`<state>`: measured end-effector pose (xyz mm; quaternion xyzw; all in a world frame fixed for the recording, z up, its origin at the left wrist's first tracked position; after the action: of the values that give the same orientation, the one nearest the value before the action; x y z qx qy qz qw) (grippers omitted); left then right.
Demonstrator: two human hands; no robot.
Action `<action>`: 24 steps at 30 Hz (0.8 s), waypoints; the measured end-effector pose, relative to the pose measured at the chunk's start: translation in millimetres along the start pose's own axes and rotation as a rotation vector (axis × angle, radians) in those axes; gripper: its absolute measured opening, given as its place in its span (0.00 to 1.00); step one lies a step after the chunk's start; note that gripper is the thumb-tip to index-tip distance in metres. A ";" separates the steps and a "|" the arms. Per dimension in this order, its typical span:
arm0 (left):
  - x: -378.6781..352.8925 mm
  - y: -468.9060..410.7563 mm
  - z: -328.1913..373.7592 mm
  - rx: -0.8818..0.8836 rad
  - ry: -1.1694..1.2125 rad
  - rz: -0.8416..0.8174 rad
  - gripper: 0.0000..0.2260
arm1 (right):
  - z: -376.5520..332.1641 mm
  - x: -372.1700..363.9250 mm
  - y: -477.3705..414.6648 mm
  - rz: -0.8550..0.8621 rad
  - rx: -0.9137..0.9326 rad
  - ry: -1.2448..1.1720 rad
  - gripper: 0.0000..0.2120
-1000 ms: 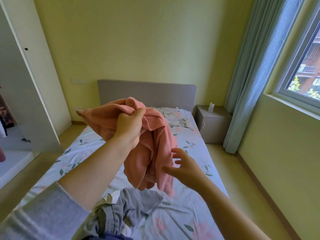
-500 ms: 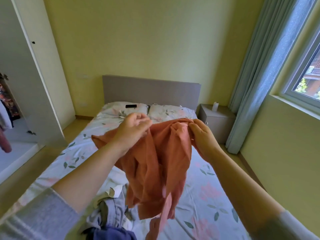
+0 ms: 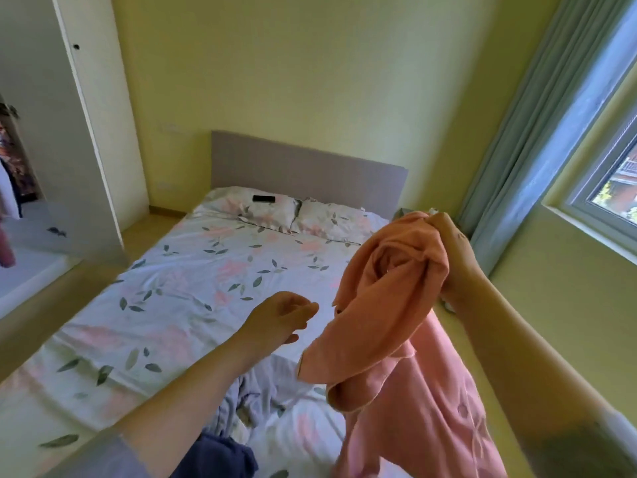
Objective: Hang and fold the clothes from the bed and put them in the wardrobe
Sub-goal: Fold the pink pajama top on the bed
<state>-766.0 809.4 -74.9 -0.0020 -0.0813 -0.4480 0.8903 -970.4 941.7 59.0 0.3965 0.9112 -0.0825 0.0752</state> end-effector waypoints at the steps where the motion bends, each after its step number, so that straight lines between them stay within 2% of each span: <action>1: -3.9 -0.3 4.1 -0.025 -0.052 -0.028 0.18 | -2.2 -1.3 -1.1 -0.009 -0.004 -0.020 0.18; 4: -11.4 -0.3 10.2 -0.077 -0.222 -0.027 0.23 | -11.1 -16.5 -0.1 -0.086 0.019 -0.056 0.19; 6: -18.3 0.5 13.8 -0.146 -0.294 -0.028 0.23 | -16.2 -16.5 1.5 -0.055 0.026 -0.113 0.15; 8: -34.0 2.8 13.0 -0.174 -0.213 -0.127 0.21 | -25.2 -9.8 2.5 0.016 0.053 -0.178 0.09; 11: -49.6 5.7 10.3 -0.166 -0.140 -0.196 0.21 | -37.6 -9.9 5.9 0.037 0.093 -0.186 0.13; 13: -48.2 2.3 8.9 -0.156 -0.222 -0.122 0.23 | -39.9 -17.1 10.7 0.005 0.082 -0.167 0.13; 16: -35.5 -3.6 20.2 -0.164 -0.255 0.071 0.20 | -40.2 -24.1 16.7 -0.029 0.055 -0.164 0.11; 17: -32.3 -7.0 22.1 -0.138 -0.213 0.111 0.23 | -41.0 -25.9 18.3 -0.030 0.054 -0.154 0.10; 19: -34.4 -15.4 19.1 -0.008 0.059 0.103 0.27 | -42.4 -30.0 20.8 -0.030 0.053 -0.151 0.10; 21: -47.4 -22.8 22.8 0.064 0.305 0.019 0.22 | -44.3 -33.9 22.4 -0.034 0.054 -0.162 0.09; 24: -57.3 -32.0 34.9 0.001 0.273 0.026 0.14 | -45.1 -35.5 25.3 -0.046 0.065 -0.196 0.11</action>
<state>-830.2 838.6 -51.1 0.0584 0.0405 -0.4323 0.8989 -931.1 942.9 107.9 0.3677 0.9052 -0.1522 0.1493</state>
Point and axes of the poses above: each hand's wrist, its own y-axis away from the middle knuckle, its own x-axis out of the back of the hand, z = x × y, the point moved 9 cm from there along -y, towards the middle knuckle, and after that the axes turned 4 degrees about -x, right-handed, at the moved point
